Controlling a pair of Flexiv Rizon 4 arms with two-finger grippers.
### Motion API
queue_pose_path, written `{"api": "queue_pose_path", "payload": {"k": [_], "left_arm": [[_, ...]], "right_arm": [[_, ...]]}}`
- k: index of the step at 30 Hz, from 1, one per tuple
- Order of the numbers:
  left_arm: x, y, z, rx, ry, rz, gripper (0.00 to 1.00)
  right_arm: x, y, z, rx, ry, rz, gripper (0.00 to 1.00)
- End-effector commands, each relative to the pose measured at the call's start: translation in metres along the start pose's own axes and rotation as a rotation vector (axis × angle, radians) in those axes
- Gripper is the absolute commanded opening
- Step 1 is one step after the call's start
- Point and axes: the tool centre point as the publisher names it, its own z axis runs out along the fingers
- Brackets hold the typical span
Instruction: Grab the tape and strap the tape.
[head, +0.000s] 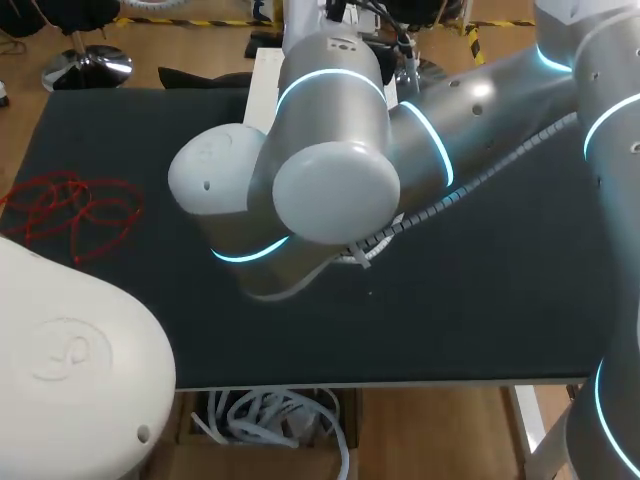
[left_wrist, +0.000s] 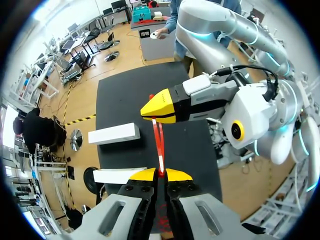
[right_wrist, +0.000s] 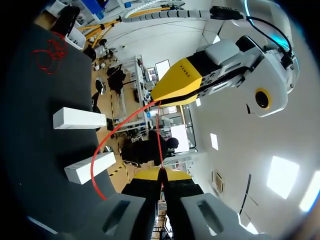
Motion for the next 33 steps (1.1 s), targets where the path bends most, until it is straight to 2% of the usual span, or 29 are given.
{"api": "queue_pose_path", "payload": {"k": [1, 19, 33], "left_arm": [[0.0, 0.0, 0.0, -0.003, 0.0, -0.001, 0.0], [0.0, 0.0, 0.0, -0.003, 0.0, -0.001, 0.0], [0.0, 0.0, 0.0, -0.003, 0.0, -0.001, 0.0]], "right_arm": [[-0.002, -0.001, 0.002, 0.01, -0.001, -0.004, 0.0], [-0.004, 0.006, -0.006, 0.029, -0.042, -0.023, 0.0], [-0.006, -0.004, -0.01, 0.062, -0.061, -0.039, 0.0]]}}
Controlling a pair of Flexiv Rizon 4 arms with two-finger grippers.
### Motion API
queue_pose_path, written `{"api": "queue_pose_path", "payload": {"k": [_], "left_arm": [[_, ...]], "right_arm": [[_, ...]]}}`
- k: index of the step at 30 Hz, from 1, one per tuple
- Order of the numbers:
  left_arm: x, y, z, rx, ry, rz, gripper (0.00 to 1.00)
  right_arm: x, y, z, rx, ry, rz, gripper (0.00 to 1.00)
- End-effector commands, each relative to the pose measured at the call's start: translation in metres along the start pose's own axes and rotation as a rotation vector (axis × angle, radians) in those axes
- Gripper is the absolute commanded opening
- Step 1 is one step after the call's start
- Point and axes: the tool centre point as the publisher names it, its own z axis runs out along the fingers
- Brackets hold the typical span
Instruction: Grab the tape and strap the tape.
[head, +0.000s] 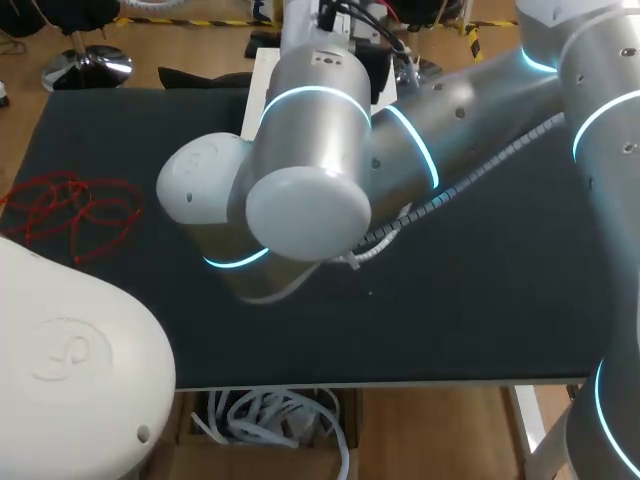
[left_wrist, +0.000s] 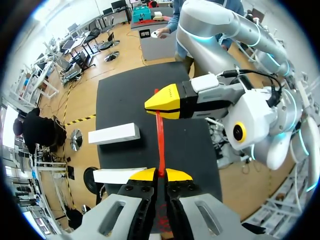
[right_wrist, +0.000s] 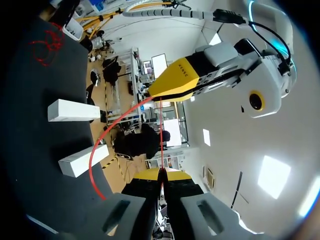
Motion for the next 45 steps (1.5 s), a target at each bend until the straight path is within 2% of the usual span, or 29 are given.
{"api": "queue_pose_path", "payload": {"k": [1, 16, 36, 45], "left_arm": [[0.0, 0.0, -0.001, -0.003, 0.0, -0.001, 0.0], [0.0, 0.0, -0.001, -0.003, 0.0, -0.001, 0.0], [0.0, 0.0, -0.001, -0.003, 0.0, -0.001, 0.0], [0.0, 0.0, -0.001, -0.003, 0.0, -0.001, 0.0]], "right_arm": [[0.0, 0.001, -0.001, 0.006, 0.003, -0.002, 0.0], [0.002, 0.005, 0.003, 0.028, -0.011, -0.005, 0.0], [0.006, 0.016, 0.001, 0.002, -0.002, -0.003, 0.0], [0.008, 0.027, 0.002, -0.015, 0.001, 0.002, 0.0]]}}
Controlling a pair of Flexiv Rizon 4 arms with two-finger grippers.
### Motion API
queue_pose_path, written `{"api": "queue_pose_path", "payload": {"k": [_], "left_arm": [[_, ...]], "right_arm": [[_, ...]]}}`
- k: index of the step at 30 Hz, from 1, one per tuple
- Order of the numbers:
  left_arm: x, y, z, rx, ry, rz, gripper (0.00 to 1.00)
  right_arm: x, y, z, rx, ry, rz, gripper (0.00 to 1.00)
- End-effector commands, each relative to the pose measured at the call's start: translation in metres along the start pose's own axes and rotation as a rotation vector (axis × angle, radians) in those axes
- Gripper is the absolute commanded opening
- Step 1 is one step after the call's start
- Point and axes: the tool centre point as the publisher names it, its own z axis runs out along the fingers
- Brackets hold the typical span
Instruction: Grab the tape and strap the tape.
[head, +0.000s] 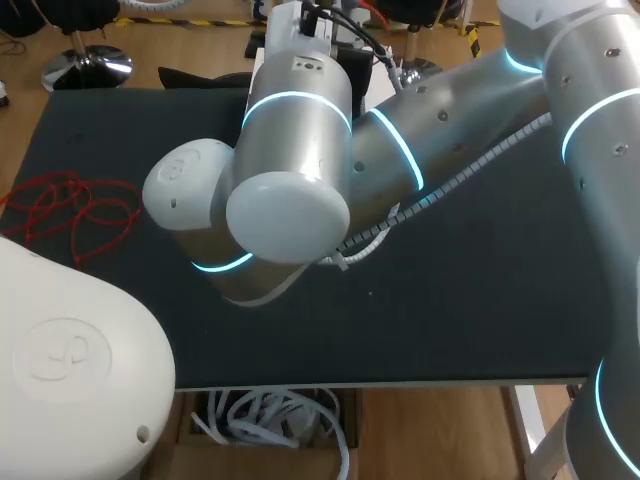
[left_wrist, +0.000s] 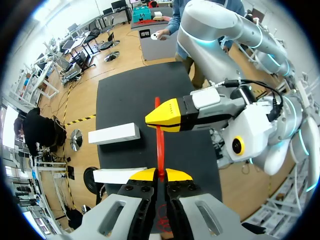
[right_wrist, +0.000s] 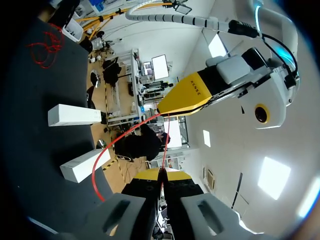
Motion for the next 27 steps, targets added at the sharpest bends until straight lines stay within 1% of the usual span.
{"api": "queue_pose_path", "payload": {"k": [1, 20, 27], "left_arm": [[0.0, 0.0, -0.001, -0.003, 0.0, -0.001, 0.0], [0.0, 0.0, -0.001, -0.003, 0.0, -0.001, 0.0], [0.0, 0.0, -0.001, -0.003, 0.0, -0.001, 0.0]], "right_arm": [[-0.002, 0.007, 0.0, 0.002, 0.003, 0.001, 0.0], [0.001, 0.03, 0.003, -0.035, 0.006, 0.006, 0.0], [0.0, 0.035, 0.005, -0.042, 0.002, 0.01, 0.0]]}}
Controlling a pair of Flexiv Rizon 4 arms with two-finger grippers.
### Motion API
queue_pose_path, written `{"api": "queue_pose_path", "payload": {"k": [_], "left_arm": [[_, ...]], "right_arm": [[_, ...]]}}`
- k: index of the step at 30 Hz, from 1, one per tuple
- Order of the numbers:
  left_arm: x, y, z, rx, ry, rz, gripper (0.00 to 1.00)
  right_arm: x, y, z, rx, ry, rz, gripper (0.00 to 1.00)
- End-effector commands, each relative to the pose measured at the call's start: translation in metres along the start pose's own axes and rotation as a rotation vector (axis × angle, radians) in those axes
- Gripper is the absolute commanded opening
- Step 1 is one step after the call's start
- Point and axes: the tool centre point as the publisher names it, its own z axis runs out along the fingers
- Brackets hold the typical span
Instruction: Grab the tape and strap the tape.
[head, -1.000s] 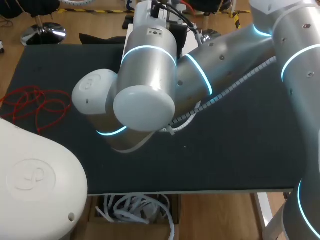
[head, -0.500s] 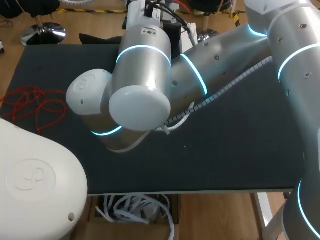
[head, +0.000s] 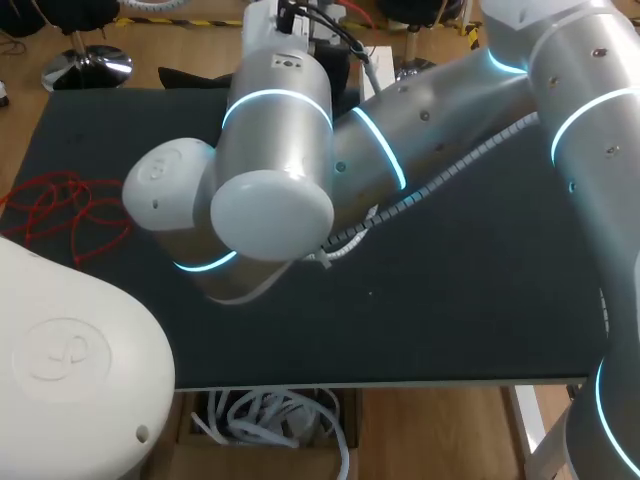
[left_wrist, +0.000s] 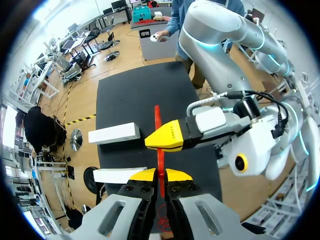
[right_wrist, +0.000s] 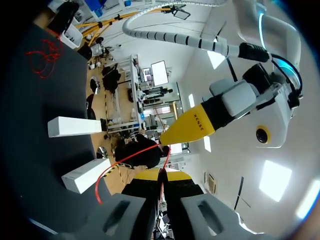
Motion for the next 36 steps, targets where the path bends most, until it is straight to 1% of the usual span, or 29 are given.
{"api": "queue_pose_path", "payload": {"k": [1, 11, 15, 16, 17, 19, 20, 21, 23, 24, 25, 26, 33, 35, 36], "left_arm": [[0.0, -0.001, 0.0, -0.003, 0.001, 0.0, 0.0], [0.0, -0.001, 0.0, -0.003, 0.001, 0.0, 0.0], [0.0, -0.001, 0.0, -0.003, 0.001, 0.0, 0.0], [0.0, -0.001, 0.0, -0.003, 0.001, 0.0, 0.0], [0.0, -0.001, 0.0, -0.003, 0.001, 0.0, 0.0], [0.0, -0.001, 0.0, -0.003, 0.001, 0.0, 0.0], [0.0, -0.001, 0.0, -0.003, 0.001, 0.0, 0.0], [0.0, -0.001, 0.0, -0.003, 0.001, 0.0, 0.0], [0.0, -0.001, 0.0, -0.003, 0.001, 0.0, 0.0], [0.0, -0.001, 0.0, -0.003, 0.001, 0.0, 0.0], [0.0, -0.001, 0.0, -0.003, 0.001, 0.0, 0.0], [0.0, -0.001, 0.0, -0.003, 0.001, 0.0, 0.0], [0.0, -0.001, 0.0, -0.003, 0.001, 0.0, 0.0], [0.0, -0.001, 0.0, -0.003, 0.001, 0.0, 0.0], [0.0, -0.001, 0.0, -0.003, 0.001, 0.0, 0.0]], "right_arm": [[-0.002, 0.005, 0.002, 0.001, 0.003, -0.002, 0.0], [-0.002, 0.007, 0.002, -0.007, 0.006, 0.004, 0.0], [-0.006, 0.005, 0.002, -0.004, 0.002, 0.019, 0.0], [-0.007, 0.004, 0.001, -0.004, 0.001, 0.023, 0.03], [-0.008, 0.003, 0.0, -0.003, 0.0, 0.025, 0.14], [-0.011, 0.001, -0.002, -0.003, -0.002, 0.028, 0.2], [-0.012, 0.0, -0.004, -0.005, -0.003, 0.034, 0.25], [-0.013, 0.0, -0.005, -0.007, -0.003, 0.035, 0.22], [-0.016, -0.001, -0.01, -0.012, -0.004, 0.04, 0.21], [-0.018, 0.0, -0.012, -0.014, -0.004, 0.042, 0.15], [-0.019, 0.0, -0.015, -0.018, -0.006, 0.045, 0.11], [-0.02, 0.0, -0.018, -0.019, -0.006, 0.047, 0.12], [-0.03, -0.006, -0.042, -0.033, -0.009, 0.062, 0.27], [-0.034, -0.01, -0.049, -0.034, -0.013, 0.066, 0.35], [-0.036, -0.013, -0.053, -0.033, -0.015, 0.067, 0.37]]}}
